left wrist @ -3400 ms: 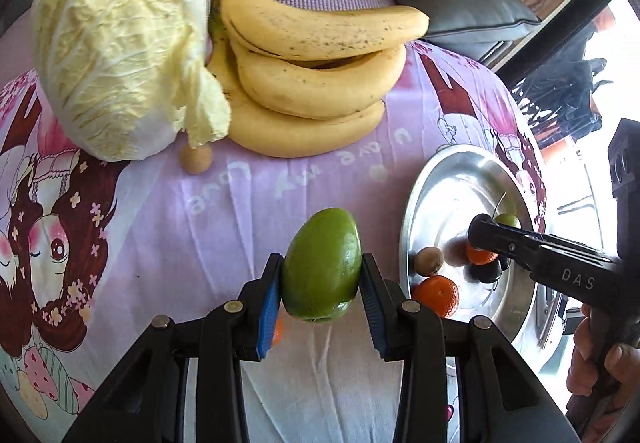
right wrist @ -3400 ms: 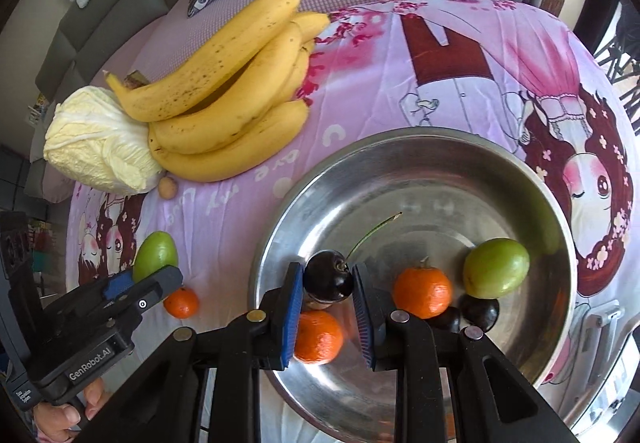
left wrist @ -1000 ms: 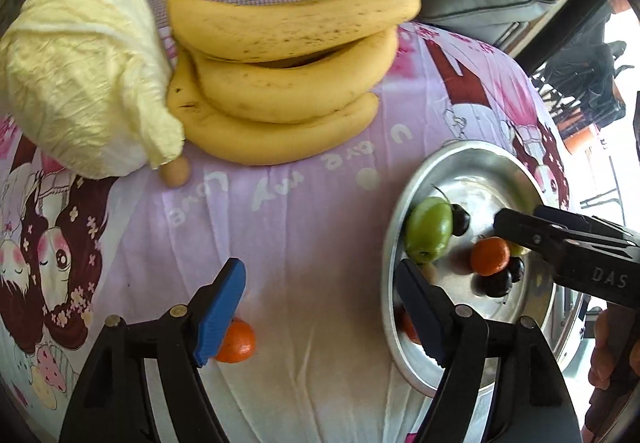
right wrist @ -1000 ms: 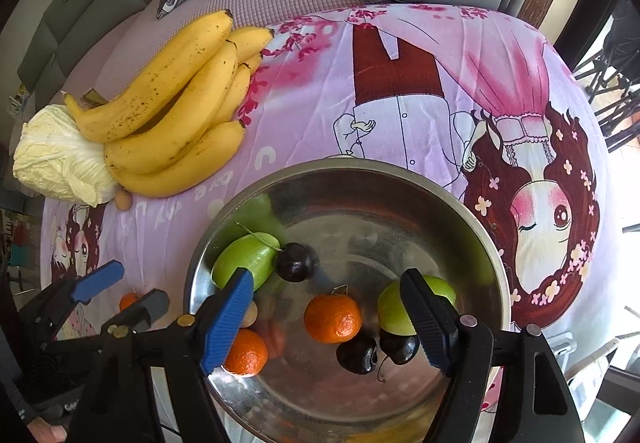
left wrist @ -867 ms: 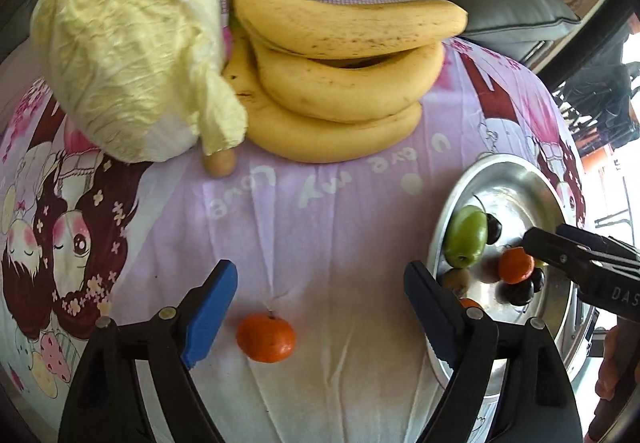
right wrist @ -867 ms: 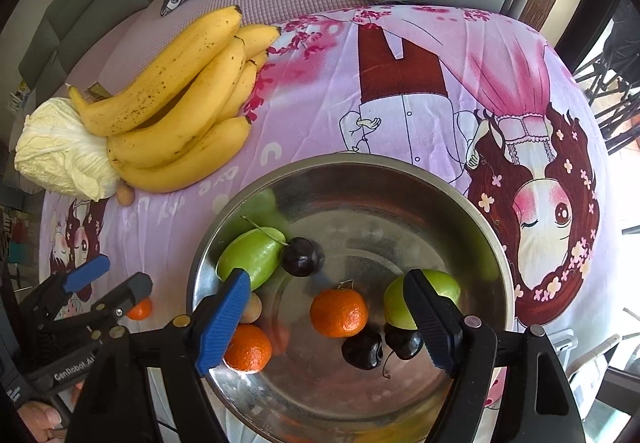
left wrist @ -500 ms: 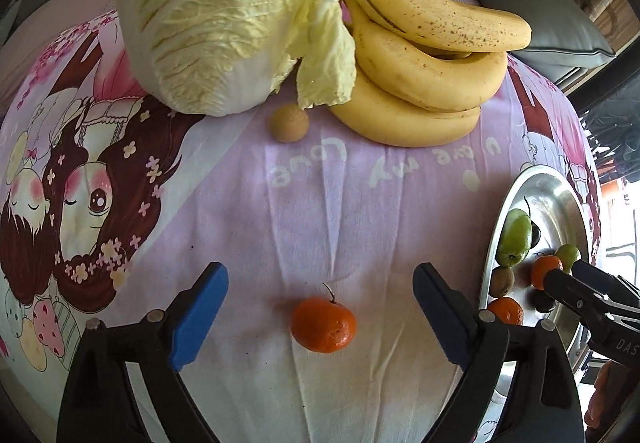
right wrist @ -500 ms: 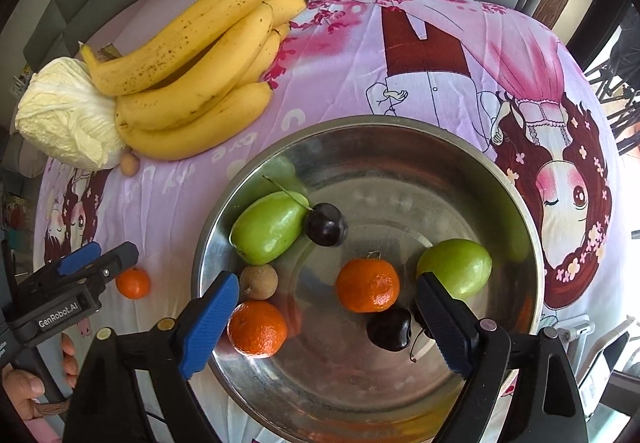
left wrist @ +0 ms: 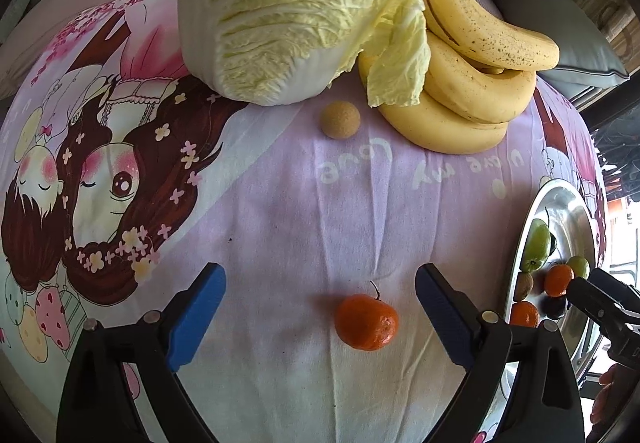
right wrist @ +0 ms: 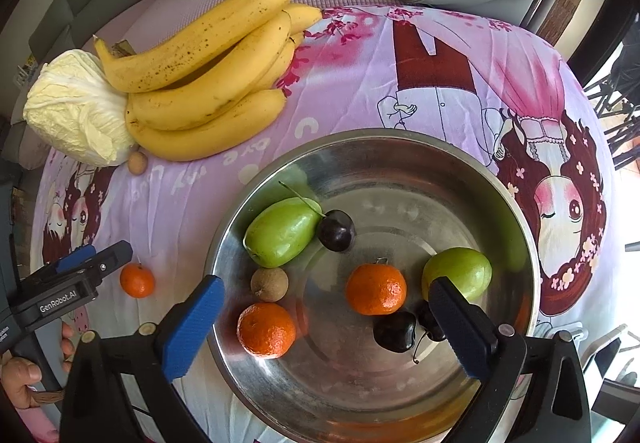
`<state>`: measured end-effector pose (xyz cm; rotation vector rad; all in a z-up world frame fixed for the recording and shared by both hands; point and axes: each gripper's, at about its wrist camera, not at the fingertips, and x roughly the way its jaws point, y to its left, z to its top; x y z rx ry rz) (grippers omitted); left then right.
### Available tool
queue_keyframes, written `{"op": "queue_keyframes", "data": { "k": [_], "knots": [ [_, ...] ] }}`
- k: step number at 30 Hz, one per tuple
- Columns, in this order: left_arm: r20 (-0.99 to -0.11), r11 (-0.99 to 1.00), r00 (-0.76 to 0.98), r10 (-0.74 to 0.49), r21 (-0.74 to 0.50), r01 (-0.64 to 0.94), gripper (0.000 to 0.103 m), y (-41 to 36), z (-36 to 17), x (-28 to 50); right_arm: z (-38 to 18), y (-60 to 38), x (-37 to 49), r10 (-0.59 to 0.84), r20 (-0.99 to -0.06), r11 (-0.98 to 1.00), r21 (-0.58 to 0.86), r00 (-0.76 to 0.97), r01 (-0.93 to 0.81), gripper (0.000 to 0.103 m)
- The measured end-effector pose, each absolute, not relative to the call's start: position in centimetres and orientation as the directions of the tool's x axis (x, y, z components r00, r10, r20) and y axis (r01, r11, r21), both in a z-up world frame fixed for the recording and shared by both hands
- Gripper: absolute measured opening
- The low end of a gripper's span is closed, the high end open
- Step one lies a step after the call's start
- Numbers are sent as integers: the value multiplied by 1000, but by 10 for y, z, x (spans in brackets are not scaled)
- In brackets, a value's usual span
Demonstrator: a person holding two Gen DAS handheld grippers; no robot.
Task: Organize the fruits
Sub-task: 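Withdraw both open tools from the bowl toward the remaining tangerine on the sheet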
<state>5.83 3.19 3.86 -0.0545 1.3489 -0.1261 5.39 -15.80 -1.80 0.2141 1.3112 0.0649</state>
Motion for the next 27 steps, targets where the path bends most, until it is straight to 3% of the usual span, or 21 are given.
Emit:
{"op": "queue_keyframes", "data": {
  "k": [27],
  "knots": [
    [-955,975,251,-159,-192,-111,96,190,70,64,-6,-59,72,238,-943,970,219,234,-108,103]
  ]
}}
